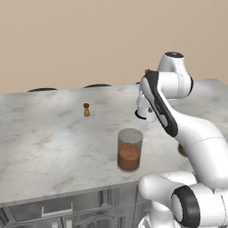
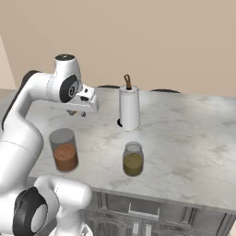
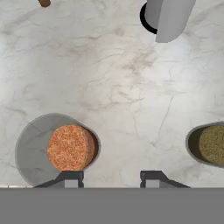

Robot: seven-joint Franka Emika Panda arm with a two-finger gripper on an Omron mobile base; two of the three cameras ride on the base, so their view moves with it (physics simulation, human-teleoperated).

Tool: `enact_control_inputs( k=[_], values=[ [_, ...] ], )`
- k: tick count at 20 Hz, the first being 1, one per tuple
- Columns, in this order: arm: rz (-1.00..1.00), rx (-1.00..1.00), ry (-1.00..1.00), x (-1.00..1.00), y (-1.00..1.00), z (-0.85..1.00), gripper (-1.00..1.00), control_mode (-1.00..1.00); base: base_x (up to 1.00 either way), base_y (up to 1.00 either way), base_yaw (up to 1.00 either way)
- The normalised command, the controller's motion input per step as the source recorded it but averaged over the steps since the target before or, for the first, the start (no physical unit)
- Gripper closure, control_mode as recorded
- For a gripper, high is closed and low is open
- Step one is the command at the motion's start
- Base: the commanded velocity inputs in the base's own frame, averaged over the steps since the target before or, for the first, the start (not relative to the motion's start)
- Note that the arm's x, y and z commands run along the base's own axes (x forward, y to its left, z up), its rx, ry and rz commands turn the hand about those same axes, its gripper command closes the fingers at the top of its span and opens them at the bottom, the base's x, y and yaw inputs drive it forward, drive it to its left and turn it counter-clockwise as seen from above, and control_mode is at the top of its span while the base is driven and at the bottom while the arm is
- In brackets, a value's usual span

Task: Pick the jar and jar from the dining table and place them in the open cabinet. Close the cabinet after placing the objects.

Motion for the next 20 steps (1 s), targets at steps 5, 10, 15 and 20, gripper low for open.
enact_control_inputs(
  k=[5,10,15,20],
  values=[
    [0.0,0.0,0.0,-0.1,-0.03,0.0,-1.0,-1.0,0.0,0.0,0.0],
    [0.0,0.0,-0.02,-0.21,-0.09,0.0,-1.0,-1.0,0.0,0.0,0.0],
    [0.0,0.0,-0.02,-0.2,-0.15,0.0,-1.0,-1.0,0.0,0.0,0.0],
    [0.0,0.0,-0.02,-0.23,-0.17,0.0,-1.0,-1.0,0.0,0.0,0.0]
  ],
)
